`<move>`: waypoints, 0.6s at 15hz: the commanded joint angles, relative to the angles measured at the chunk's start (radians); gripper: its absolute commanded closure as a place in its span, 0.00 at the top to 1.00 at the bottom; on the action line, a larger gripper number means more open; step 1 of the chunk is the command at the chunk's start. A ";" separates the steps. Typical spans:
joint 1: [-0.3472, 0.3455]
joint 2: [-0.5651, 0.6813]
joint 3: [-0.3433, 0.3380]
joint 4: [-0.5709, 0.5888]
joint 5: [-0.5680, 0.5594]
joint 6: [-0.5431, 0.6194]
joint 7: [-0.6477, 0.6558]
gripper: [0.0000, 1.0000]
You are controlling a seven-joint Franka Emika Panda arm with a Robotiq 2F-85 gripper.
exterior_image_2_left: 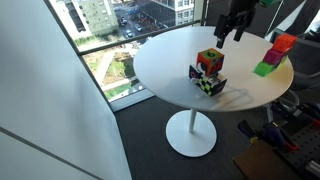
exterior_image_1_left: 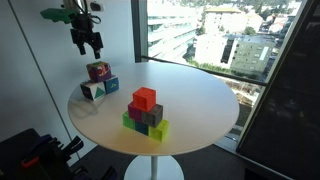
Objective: Put the orange plush block on the table
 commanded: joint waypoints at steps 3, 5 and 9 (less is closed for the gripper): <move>0.004 0.068 0.010 0.052 -0.056 -0.004 0.059 1.00; 0.006 0.090 0.009 0.066 -0.067 -0.005 0.068 1.00; 0.012 0.133 0.009 0.099 -0.079 0.000 0.089 1.00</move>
